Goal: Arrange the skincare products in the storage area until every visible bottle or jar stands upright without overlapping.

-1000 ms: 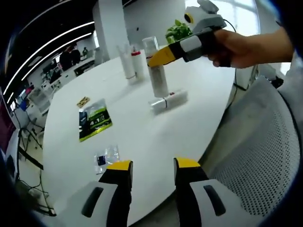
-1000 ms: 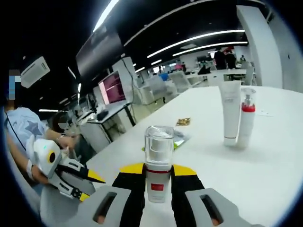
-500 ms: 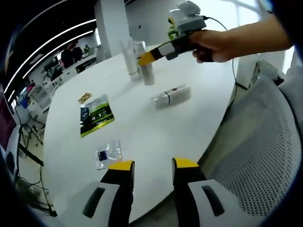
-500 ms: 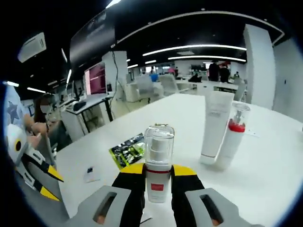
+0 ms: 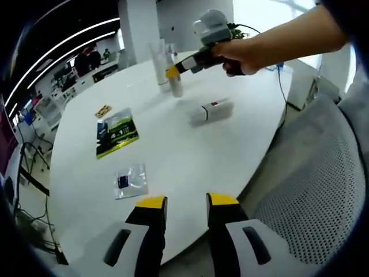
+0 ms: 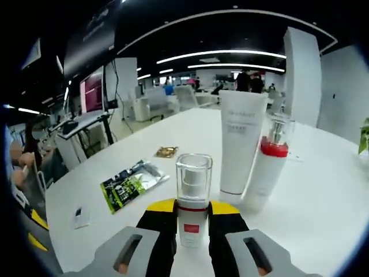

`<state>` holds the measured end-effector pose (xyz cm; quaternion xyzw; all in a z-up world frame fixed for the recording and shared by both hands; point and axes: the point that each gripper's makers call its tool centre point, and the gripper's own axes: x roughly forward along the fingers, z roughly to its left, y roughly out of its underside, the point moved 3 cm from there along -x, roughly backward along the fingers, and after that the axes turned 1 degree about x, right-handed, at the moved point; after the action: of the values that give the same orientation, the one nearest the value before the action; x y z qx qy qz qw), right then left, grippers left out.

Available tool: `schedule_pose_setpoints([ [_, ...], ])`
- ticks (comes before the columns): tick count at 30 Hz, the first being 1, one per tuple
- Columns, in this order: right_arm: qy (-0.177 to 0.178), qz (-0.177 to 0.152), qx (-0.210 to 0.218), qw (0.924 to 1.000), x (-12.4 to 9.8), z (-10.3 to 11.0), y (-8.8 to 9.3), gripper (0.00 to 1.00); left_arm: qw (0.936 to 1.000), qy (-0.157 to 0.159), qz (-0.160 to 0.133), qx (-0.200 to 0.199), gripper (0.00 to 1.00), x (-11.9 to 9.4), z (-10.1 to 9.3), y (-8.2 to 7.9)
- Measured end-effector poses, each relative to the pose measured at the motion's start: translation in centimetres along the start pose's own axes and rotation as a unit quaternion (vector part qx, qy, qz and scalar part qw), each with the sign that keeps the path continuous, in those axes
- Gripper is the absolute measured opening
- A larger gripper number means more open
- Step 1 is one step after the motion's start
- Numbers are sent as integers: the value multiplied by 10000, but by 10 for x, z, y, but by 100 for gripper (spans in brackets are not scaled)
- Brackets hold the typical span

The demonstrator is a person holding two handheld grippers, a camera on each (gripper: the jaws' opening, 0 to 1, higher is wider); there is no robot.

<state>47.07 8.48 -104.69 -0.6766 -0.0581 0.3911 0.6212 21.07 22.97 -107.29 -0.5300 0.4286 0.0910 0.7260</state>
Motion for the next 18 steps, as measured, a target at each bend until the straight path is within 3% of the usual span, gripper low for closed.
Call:
schedule_pose_setpoints([
  [7,-3,76,35,10000,15,-10,9,13,10000,-52,27,-38,23,1,2,1],
  [8,15,-145,-5,9999,16,-12,2,13,10000,-52,31,-45,23,1,3,2],
  [10,34,-7,8,10000,18,-12,5,13,9999,-80,50,-75,23,1,4,2],
  [18,194,-272,-431,9985,22,-17,3,13,9999,-99,99,-101,21,1,4,4],
])
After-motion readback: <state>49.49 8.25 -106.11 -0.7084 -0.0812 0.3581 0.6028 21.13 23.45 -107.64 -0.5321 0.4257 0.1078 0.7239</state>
